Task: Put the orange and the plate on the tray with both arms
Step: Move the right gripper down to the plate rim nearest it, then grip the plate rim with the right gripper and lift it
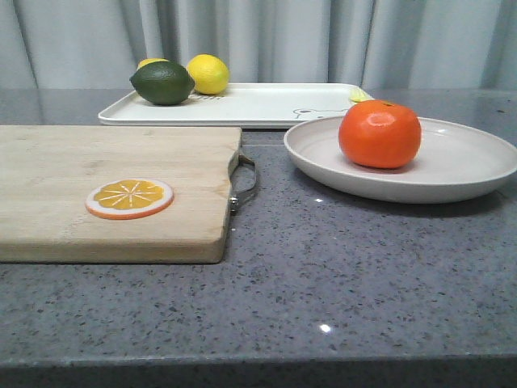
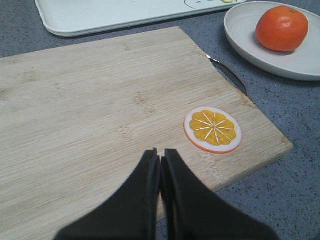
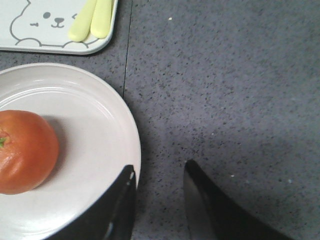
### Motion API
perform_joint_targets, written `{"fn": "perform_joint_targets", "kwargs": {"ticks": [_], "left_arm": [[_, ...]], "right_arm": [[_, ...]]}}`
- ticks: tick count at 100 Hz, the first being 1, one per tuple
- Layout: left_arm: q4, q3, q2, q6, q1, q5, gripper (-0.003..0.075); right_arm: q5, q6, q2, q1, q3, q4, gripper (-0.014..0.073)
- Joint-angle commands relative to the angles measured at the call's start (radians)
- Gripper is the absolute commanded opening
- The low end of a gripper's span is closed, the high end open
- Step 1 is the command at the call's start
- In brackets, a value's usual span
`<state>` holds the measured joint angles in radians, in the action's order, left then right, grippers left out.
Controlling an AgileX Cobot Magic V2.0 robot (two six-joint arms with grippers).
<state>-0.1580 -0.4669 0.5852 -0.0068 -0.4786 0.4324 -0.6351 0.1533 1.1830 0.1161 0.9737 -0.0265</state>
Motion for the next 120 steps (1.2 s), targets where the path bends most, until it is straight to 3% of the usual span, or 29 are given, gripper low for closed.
{"fn": "perform_joint_targets", "kwargs": {"ticks": [1,32,89,99,120], "left_arm": [[-0.011,-0.027,0.0,-0.007,0.005,-0.073,-0.0019],[-0.011,-0.027,0.0,-0.007,0.005,-0.073,-0.0019],[-0.011,-0.027,0.0,-0.007,0.005,-0.072,-0.0019],[-0.011,-0.027,0.0,-0.007,0.005,-0.072,-0.0019],[-0.011,-0.027,0.0,-0.007,0.005,-0.07,-0.0019]], "right_arm": [[-0.036,-0.009,0.053,0.002,0.092,0.043,0.029],[-0.24,-0.01,0.266,0.002,0.257,0.08,0.0288],[-0.245,-0.012,0.421,0.002,0.274,0.097,0.0283],[-0.245,-0.012,0.422,0.002,0.274,0.097,0.0239],[-0.248,-0.012,0.422,0.002,0.274,0.097,0.0055]]}}
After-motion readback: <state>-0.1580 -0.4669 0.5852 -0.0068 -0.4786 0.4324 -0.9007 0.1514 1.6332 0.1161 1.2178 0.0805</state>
